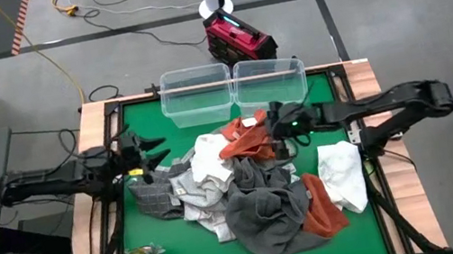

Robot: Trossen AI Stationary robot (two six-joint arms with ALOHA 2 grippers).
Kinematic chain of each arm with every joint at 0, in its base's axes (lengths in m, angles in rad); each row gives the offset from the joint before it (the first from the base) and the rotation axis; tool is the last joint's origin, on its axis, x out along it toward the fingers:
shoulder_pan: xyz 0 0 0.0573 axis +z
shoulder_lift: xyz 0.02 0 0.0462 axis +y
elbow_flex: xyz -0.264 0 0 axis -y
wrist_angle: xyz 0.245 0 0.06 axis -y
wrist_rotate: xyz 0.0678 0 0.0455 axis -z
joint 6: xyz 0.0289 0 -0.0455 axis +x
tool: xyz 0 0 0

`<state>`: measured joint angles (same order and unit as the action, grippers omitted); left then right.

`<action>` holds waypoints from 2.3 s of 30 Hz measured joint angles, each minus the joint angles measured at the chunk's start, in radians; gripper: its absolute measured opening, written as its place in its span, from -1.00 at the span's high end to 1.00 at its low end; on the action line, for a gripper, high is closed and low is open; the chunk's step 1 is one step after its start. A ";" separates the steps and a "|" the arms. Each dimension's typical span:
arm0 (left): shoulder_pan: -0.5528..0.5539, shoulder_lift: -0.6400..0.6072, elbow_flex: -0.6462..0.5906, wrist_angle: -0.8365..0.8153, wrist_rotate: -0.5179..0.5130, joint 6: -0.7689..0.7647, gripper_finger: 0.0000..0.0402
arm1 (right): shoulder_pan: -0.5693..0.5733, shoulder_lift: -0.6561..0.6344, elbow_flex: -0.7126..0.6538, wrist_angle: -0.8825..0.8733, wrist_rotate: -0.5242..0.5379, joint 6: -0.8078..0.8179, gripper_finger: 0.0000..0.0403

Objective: Sort towels by color in basket
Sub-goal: Put the orange towel into the right transparent bin

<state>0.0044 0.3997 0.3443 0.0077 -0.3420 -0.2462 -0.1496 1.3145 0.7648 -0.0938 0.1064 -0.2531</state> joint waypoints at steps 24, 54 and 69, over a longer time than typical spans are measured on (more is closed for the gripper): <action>-0.002 0.104 0.012 0.089 0.007 -0.024 -0.04 | -0.020 0.124 0.151 -0.067 -0.036 -0.071 0.81; -0.002 0.104 0.012 0.080 -0.003 0.049 -0.04 | -0.317 -0.309 0.233 0.457 0.179 -0.355 0.88; -0.002 0.104 0.012 0.094 -0.008 0.032 -0.04 | -0.390 -0.213 0.233 0.141 0.159 -0.197 0.88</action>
<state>0.0025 0.5037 0.3565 0.1014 -0.3500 -0.2146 -0.5397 1.1015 0.9974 0.0477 0.2656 -0.4500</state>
